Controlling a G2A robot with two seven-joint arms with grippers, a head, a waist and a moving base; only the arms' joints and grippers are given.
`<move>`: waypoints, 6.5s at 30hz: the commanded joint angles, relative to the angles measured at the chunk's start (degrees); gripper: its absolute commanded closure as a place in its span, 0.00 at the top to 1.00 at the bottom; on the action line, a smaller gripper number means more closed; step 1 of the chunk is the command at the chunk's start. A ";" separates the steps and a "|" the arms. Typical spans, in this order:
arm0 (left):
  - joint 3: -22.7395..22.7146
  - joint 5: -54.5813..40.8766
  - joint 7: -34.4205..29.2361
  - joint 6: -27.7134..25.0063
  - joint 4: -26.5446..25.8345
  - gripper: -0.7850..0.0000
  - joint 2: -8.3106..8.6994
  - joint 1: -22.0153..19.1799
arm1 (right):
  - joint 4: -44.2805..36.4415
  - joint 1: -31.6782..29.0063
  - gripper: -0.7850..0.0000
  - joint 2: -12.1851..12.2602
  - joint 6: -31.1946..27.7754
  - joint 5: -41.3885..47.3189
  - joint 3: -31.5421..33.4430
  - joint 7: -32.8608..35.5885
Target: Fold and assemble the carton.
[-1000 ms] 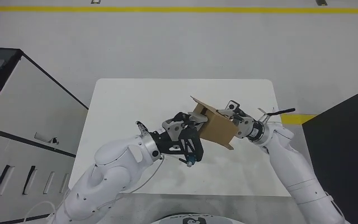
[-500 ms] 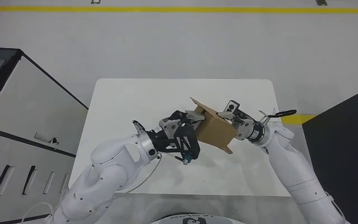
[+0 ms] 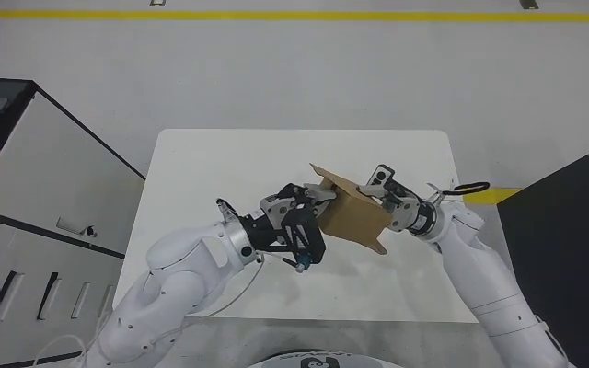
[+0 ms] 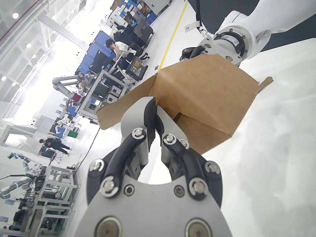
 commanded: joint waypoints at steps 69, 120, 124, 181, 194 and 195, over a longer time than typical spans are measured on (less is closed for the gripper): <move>2.00 -0.76 0.59 -1.13 0.38 0.00 -0.55 -0.69 | -0.10 -1.33 0.00 0.15 -2.39 -0.12 1.59 1.08; 1.25 -2.96 -0.34 -1.40 2.21 0.00 -0.98 -1.99 | 2.31 1.64 0.00 -0.18 -1.06 -0.36 0.12 1.34; 1.79 -2.74 -0.57 -1.29 2.46 0.00 -1.07 -2.17 | 2.59 1.60 0.00 -0.19 -1.11 -0.33 0.12 1.27; -2.40 -0.08 -3.14 -5.47 0.98 0.00 -0.48 -1.55 | -8.08 -2.67 0.00 2.57 -21.11 -22.78 9.75 -2.25; -2.71 -3.95 -2.19 -4.74 1.16 0.00 -0.62 -1.41 | -6.14 -1.75 0.00 2.13 -20.89 -17.09 8.37 -1.79; -2.62 -3.92 -2.15 -4.84 1.12 0.00 -0.62 -1.45 | -6.02 -1.65 0.00 2.11 -20.81 -17.10 8.23 -1.74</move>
